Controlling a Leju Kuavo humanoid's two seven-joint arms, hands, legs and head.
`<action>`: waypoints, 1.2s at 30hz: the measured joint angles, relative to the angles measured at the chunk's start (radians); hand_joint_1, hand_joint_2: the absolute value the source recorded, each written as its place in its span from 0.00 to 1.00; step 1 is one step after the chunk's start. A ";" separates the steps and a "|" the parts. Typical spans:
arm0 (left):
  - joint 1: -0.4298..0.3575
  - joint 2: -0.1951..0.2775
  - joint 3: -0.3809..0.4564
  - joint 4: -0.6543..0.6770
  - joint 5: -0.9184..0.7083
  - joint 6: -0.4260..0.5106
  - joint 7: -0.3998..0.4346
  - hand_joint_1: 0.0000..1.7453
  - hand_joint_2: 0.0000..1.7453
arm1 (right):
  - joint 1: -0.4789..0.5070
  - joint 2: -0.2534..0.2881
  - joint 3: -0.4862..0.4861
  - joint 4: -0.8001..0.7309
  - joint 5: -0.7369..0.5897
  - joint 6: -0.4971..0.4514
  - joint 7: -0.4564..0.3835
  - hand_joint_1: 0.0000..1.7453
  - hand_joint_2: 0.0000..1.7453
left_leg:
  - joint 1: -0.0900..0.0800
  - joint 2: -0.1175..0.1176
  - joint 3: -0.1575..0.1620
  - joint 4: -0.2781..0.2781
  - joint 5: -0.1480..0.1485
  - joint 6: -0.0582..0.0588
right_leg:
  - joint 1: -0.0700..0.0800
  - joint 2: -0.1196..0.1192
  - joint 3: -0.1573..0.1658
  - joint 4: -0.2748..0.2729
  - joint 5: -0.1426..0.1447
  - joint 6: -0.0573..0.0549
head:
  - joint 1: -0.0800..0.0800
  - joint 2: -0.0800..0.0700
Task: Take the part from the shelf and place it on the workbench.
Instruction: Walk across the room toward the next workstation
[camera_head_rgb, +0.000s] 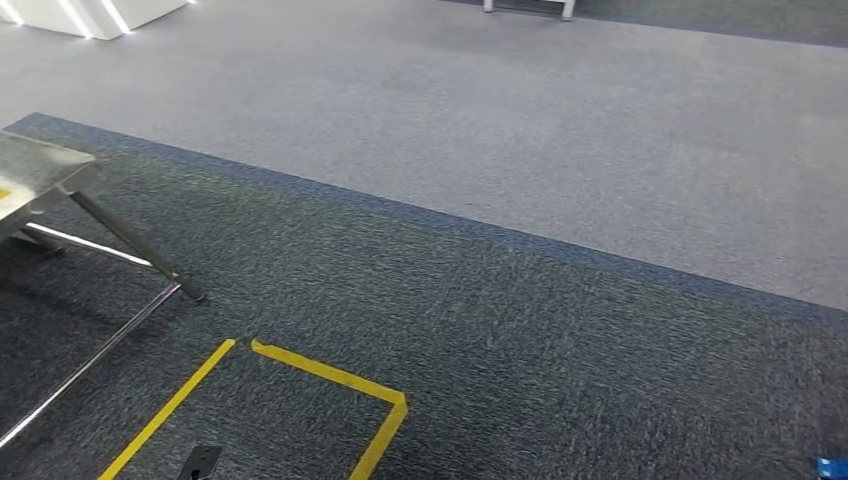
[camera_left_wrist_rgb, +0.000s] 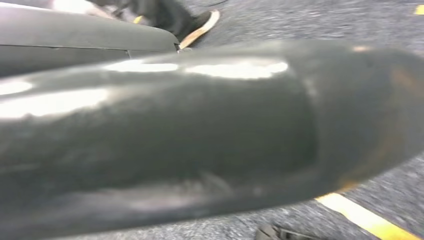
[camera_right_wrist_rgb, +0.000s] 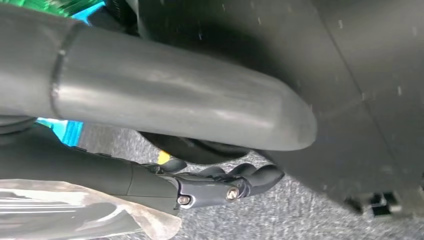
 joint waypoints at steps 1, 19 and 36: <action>0.001 0.001 0.000 0.000 -0.002 -0.003 0.002 0.00 0.00 | -0.001 0.000 0.001 0.000 -0.004 0.001 0.003 0.00 0.00 | 0.000 -0.022 -0.029 0.068 -0.034 0.000 | 0.001 0.014 -0.002 0.000 0.001 -0.003 | -0.002 0.000; 0.193 -0.065 -0.070 -0.099 -0.196 0.028 -0.127 0.00 0.00 | 0.085 -0.012 -0.104 0.006 -0.204 -0.100 -0.091 0.00 0.00 | -0.004 0.011 0.038 -0.125 0.074 0.051 | 0.003 0.022 -0.170 0.301 -0.118 0.045 | 0.010 0.000; 0.158 -0.035 -0.059 0.001 -0.195 0.097 -0.119 0.00 0.00 | 0.105 -0.020 -0.153 0.011 -0.209 -0.112 -0.105 0.00 0.00 | -0.003 -0.048 -0.043 0.102 -0.015 0.013 | 0.009 0.080 -0.001 0.021 -0.017 -0.014 | -0.004 0.000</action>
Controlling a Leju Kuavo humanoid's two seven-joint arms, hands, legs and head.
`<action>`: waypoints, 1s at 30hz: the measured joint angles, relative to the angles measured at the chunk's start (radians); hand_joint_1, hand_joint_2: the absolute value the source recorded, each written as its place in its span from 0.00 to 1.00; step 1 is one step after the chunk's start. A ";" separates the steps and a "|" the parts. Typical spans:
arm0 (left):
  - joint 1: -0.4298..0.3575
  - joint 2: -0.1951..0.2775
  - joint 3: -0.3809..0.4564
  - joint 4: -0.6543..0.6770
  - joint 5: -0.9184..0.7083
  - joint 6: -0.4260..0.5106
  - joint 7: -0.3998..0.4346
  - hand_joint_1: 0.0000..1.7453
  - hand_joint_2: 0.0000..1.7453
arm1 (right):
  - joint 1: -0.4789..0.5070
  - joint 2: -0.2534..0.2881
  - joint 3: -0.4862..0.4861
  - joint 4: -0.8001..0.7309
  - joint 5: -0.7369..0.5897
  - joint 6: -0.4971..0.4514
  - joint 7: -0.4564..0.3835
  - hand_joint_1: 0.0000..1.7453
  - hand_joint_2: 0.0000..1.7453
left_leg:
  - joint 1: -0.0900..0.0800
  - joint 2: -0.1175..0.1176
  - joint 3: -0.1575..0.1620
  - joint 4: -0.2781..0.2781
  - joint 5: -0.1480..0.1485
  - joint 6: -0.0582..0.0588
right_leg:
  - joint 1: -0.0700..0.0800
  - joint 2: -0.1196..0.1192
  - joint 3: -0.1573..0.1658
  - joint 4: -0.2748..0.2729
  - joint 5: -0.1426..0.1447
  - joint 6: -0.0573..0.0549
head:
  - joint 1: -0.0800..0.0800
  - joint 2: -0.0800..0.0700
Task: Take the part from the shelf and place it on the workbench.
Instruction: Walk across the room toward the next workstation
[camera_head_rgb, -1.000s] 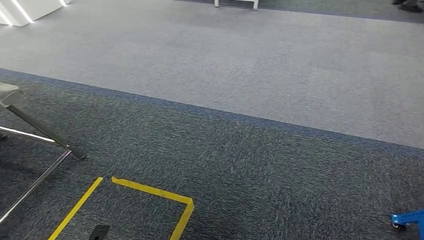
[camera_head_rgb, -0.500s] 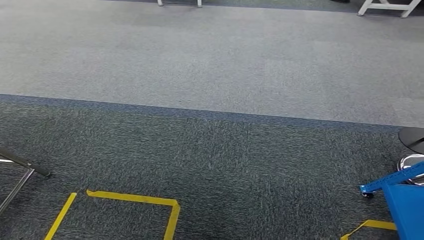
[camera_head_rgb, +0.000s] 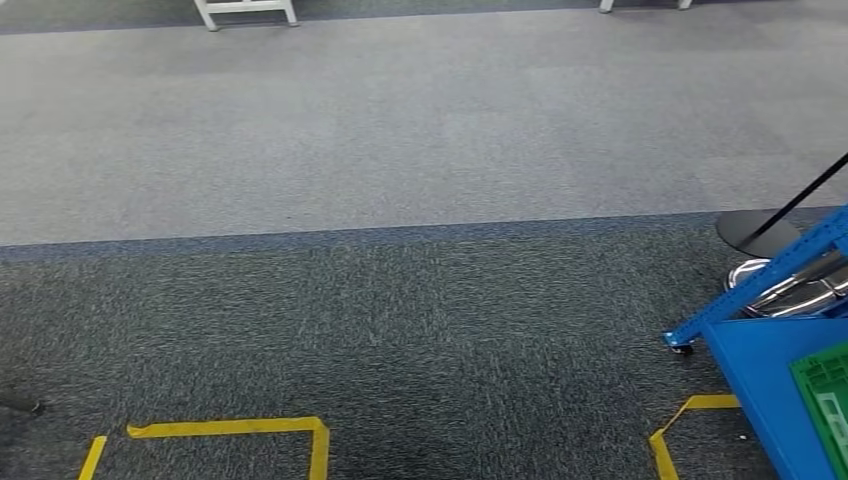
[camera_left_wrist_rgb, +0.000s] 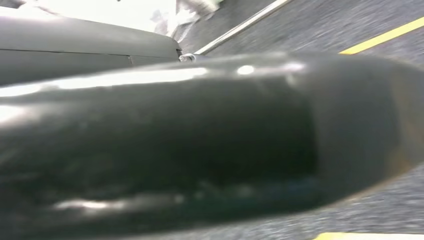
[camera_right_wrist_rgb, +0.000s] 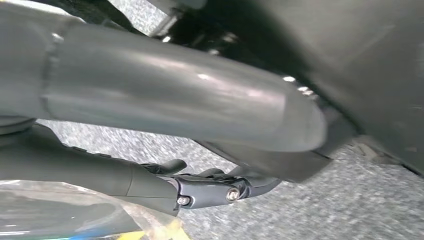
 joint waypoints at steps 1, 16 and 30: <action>-0.001 0.000 0.000 0.001 0.002 0.006 -0.012 0.00 0.00 | -0.001 0.000 0.000 0.000 0.004 0.001 0.006 0.00 0.00 | 0.001 -0.023 0.026 -0.068 0.041 0.003 | -0.001 0.014 0.000 0.000 0.000 0.001 | 0.000 0.000; -0.002 -0.023 0.000 0.015 -0.018 -0.030 0.041 0.00 0.00 | -0.013 -0.001 -0.010 0.002 -0.021 -0.024 0.009 0.00 0.00 | -0.001 0.076 0.087 -0.226 0.083 0.031 | -0.009 -0.090 -0.092 0.148 -0.038 0.057 | 0.006 0.000; -0.022 -0.018 0.016 0.016 0.017 0.028 -0.078 0.00 0.00 | 0.003 -0.027 -0.060 0.002 -0.054 -0.059 0.025 0.00 0.00 | -0.002 0.007 -0.011 0.027 -0.019 0.001 | 0.003 -0.005 -0.005 -0.003 0.006 0.001 | -0.007 0.000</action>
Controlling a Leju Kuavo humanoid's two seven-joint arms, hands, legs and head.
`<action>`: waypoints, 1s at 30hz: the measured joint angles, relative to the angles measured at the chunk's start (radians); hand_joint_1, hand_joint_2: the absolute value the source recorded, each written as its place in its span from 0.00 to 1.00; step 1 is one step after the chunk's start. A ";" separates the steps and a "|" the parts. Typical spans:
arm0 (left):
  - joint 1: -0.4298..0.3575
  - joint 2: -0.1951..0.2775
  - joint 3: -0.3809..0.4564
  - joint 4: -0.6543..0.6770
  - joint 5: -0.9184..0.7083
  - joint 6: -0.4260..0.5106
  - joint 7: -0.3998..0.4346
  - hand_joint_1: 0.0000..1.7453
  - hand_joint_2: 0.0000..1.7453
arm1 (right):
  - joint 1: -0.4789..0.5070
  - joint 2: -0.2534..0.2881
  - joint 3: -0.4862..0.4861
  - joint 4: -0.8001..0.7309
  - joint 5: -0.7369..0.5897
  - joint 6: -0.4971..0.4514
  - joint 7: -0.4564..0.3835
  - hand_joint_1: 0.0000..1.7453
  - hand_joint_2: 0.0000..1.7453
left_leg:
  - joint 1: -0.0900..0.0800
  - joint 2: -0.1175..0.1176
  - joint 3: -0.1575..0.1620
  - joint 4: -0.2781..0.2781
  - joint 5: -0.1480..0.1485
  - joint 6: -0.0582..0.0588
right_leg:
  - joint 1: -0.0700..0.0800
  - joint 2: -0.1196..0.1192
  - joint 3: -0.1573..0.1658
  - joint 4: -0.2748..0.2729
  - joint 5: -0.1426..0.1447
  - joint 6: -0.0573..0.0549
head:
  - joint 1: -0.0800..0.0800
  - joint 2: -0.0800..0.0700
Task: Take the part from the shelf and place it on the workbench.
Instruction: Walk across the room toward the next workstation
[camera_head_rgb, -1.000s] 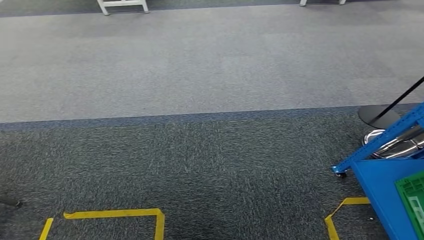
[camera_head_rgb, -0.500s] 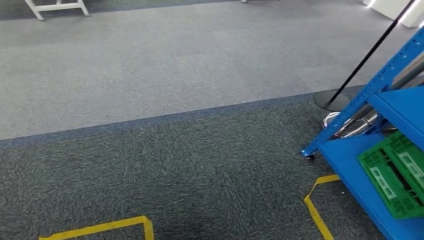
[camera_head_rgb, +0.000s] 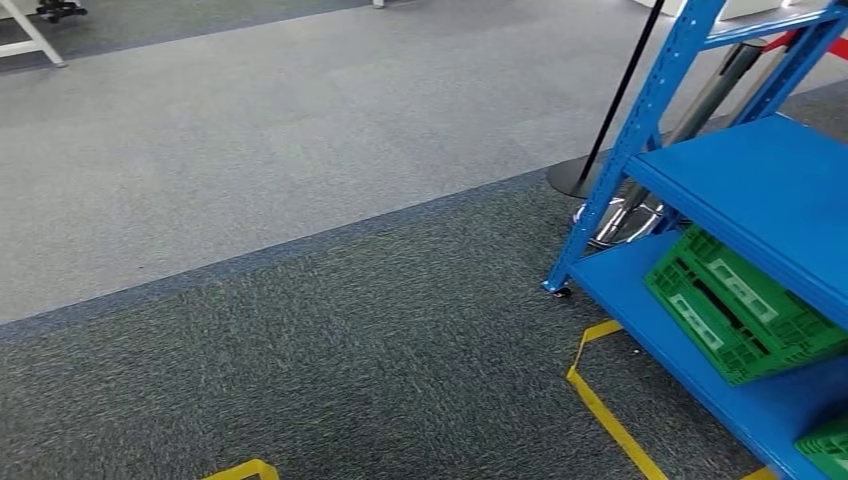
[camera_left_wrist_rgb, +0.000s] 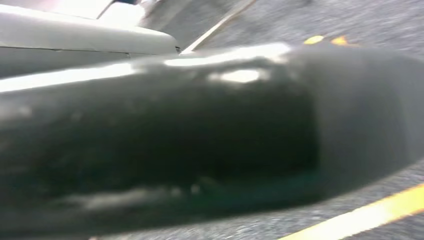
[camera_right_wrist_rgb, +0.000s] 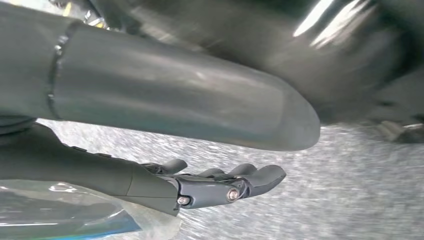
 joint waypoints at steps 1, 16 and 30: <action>-0.003 -0.002 0.000 0.000 -0.002 0.003 -0.011 0.00 0.00 | 0.001 -0.001 -0.002 0.000 0.002 0.003 0.006 0.00 0.00 | 0.000 -0.014 0.025 -0.065 0.043 0.004 | 0.000 0.014 0.002 0.000 0.000 0.001 | 0.000 0.000; -0.012 -0.018 -0.006 0.007 -0.038 -0.033 0.089 0.00 0.00 | 0.002 0.001 -0.017 0.005 -0.004 -0.022 0.027 0.00 0.00 | 0.002 0.067 0.097 -0.259 0.107 0.029 | -0.017 -0.072 -0.102 0.184 -0.064 0.064 | 0.011 0.000; -0.010 -0.004 -0.040 0.007 -0.074 -0.014 0.043 0.00 0.00 | 0.000 0.003 -0.027 0.005 0.007 -0.031 0.028 0.00 0.00 | 0.003 0.003 -0.018 0.033 -0.021 -0.009 | -0.007 -0.010 0.004 0.000 -0.006 0.004 | 0.001 0.000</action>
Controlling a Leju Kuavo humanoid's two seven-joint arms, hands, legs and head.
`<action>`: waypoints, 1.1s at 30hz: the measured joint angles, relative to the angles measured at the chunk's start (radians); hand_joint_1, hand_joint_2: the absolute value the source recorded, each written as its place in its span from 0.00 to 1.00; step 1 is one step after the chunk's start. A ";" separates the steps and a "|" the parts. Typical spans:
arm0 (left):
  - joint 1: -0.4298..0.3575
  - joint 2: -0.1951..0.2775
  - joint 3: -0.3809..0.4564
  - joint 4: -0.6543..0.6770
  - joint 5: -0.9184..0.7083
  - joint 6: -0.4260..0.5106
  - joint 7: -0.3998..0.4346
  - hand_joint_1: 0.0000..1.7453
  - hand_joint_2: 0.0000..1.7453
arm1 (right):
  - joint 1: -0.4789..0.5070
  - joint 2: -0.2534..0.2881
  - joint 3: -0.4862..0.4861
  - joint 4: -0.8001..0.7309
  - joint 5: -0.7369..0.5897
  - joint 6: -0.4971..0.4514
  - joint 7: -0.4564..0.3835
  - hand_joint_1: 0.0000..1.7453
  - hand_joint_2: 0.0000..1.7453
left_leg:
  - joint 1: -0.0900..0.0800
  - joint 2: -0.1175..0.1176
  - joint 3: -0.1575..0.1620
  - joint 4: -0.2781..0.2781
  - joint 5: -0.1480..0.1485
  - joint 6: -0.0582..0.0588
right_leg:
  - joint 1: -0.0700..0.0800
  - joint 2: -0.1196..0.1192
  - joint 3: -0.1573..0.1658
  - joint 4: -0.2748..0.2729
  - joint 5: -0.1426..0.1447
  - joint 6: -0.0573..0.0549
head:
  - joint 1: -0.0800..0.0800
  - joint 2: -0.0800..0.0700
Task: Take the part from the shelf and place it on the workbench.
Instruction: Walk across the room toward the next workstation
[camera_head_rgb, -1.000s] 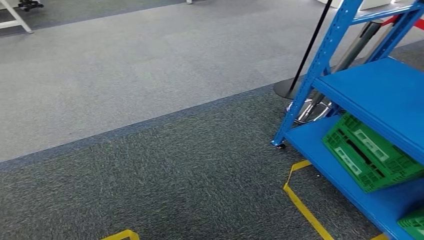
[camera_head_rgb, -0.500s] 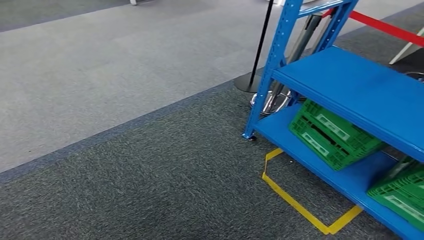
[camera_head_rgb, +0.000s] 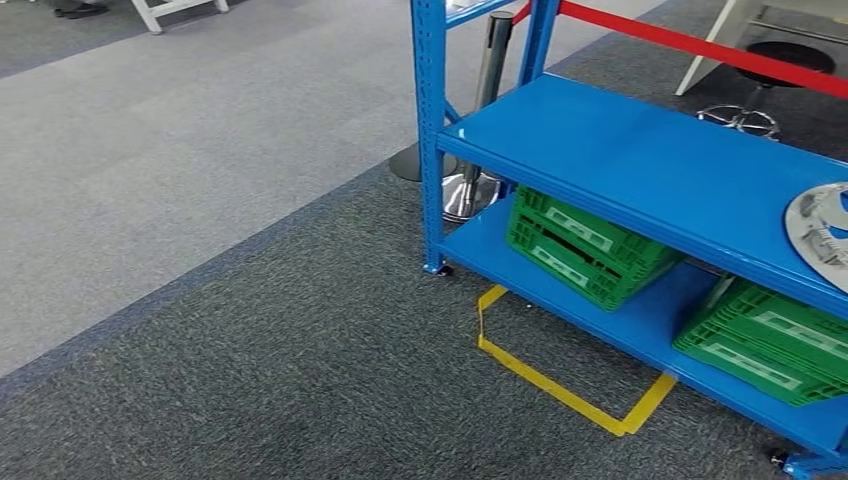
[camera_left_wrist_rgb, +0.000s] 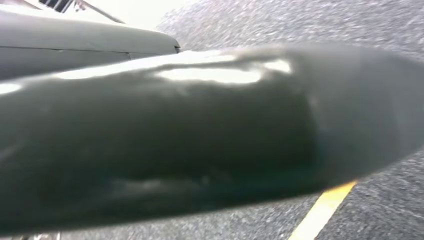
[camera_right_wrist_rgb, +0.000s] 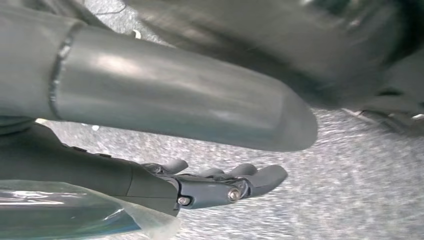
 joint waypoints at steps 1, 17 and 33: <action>0.000 0.002 -0.003 0.000 -0.002 0.000 -0.002 0.00 0.00 | 0.001 0.000 0.000 0.000 0.000 0.000 0.001 0.00 0.00 | 0.000 -0.008 0.018 -0.052 0.040 0.004 | 0.001 0.015 0.002 0.000 0.000 0.000 | 0.000 0.000; 0.006 0.008 -0.018 0.000 -0.003 -0.022 0.058 0.00 0.00 | 0.001 0.000 -0.006 0.000 -0.001 -0.005 0.008 0.00 0.00 | 0.002 0.065 0.115 -0.296 0.128 0.033 | -0.009 -0.070 -0.087 0.150 -0.054 0.065 | 0.011 0.000; 0.010 0.010 -0.019 0.002 -0.008 -0.032 0.071 0.00 0.00 | -0.001 0.002 -0.006 0.000 0.002 0.005 0.021 0.00 0.00 | 0.001 0.004 0.024 -0.059 0.027 -0.004 | -0.002 -0.017 0.003 -0.004 -0.001 0.000 | -0.004 0.000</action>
